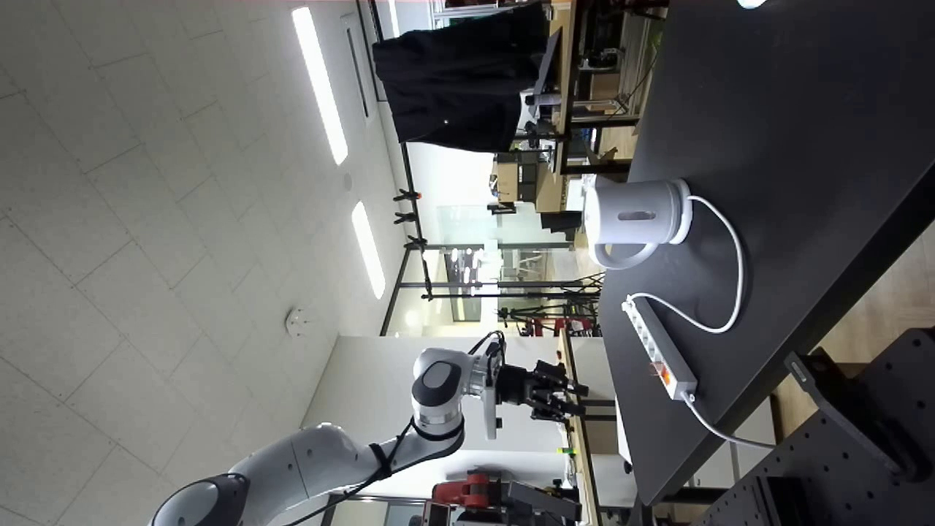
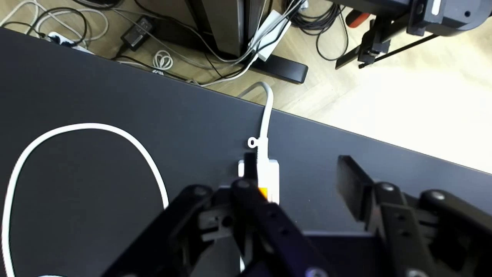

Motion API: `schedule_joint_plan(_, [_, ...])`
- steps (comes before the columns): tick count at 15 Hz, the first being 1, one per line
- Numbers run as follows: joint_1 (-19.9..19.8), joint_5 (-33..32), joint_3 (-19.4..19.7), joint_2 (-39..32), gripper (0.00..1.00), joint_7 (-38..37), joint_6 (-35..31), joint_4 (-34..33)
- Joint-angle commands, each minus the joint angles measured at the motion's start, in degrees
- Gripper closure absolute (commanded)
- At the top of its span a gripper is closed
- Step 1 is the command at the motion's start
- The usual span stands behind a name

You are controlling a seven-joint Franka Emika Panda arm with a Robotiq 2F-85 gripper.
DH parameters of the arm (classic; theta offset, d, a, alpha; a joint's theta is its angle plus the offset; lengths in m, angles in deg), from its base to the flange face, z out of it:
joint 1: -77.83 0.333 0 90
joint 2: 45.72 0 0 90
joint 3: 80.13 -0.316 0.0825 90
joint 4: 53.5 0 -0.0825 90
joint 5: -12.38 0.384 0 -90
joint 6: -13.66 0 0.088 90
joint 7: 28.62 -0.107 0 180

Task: Turn on the last switch on the extension cord

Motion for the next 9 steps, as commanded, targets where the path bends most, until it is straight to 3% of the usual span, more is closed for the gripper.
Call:
schedule_joint_plan(1, [1.4,-0.8,1.4,1.2,0.13,-2.6,4.1,-0.6])
schedule_joint_plan(2, [1.6,-0.2,1.6,0.2,0.32,-0.4,1.7,-0.1])
schedule_joint_plan(5, [1.7,-0.2,1.8,0.2,0.13,-0.5,2.4,-0.1])
schedule_joint_plan(9, [1.7,-0.2,1.8,0.2,0.13,-0.5,2.4,-0.1])
